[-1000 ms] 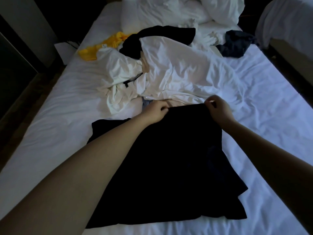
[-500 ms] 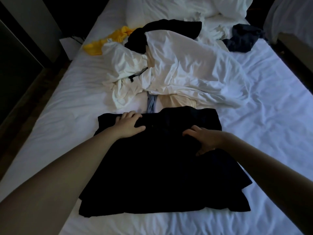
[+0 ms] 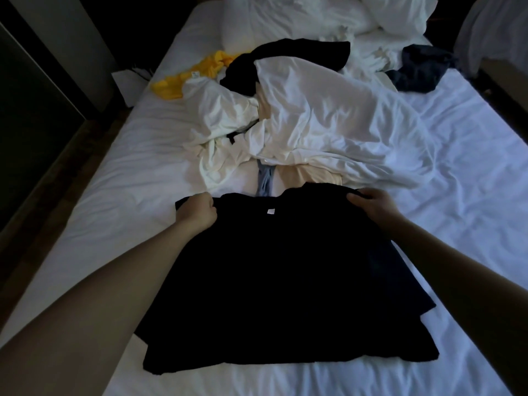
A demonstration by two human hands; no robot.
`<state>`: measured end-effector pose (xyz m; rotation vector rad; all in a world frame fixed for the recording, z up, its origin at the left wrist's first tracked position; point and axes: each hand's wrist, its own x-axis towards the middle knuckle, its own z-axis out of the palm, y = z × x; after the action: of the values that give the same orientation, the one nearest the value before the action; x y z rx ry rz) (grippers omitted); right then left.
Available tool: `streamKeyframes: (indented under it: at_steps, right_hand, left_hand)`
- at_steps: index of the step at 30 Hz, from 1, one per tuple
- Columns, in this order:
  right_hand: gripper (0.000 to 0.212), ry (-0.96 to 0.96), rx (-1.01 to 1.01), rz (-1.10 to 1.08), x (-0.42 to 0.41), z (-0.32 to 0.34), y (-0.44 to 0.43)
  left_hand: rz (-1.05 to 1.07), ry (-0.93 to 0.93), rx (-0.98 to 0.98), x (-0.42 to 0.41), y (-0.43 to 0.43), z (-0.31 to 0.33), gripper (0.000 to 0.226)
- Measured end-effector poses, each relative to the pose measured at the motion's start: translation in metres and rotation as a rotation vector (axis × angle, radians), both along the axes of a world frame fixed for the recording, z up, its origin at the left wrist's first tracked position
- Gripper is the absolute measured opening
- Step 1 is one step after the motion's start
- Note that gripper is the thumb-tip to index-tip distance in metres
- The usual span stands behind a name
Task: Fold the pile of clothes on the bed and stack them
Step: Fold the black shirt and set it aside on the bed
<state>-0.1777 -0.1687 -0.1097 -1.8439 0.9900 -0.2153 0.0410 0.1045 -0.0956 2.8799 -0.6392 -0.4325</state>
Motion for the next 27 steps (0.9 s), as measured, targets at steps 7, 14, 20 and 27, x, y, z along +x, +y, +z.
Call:
streamKeyframes:
  at_steps: [7, 14, 20, 27]
  right_hand:
    - [0.041, 0.203, -0.533, -0.078, -0.003, 0.001, 0.036]
    - [0.050, 0.082, -0.763, 0.259, -0.043, -0.027, 0.167]
    - [0.063, 0.246, -0.697, 0.098, -0.077, -0.057, 0.242]
    - [0.051, 0.301, -0.586, -0.022, -0.084, -0.060, 0.265]
  left_hand:
    - [-0.227, -0.096, -0.051, -0.013, -0.013, -0.001, 0.051]
    - [-0.694, 0.135, 0.300, -0.051, -0.070, -0.016, 0.126]
    - [-0.661, 0.145, 0.406, -0.052, -0.081, -0.012, 0.137]
    - [-0.564, 0.351, 0.264, -0.057, -0.084, -0.008, 0.052]
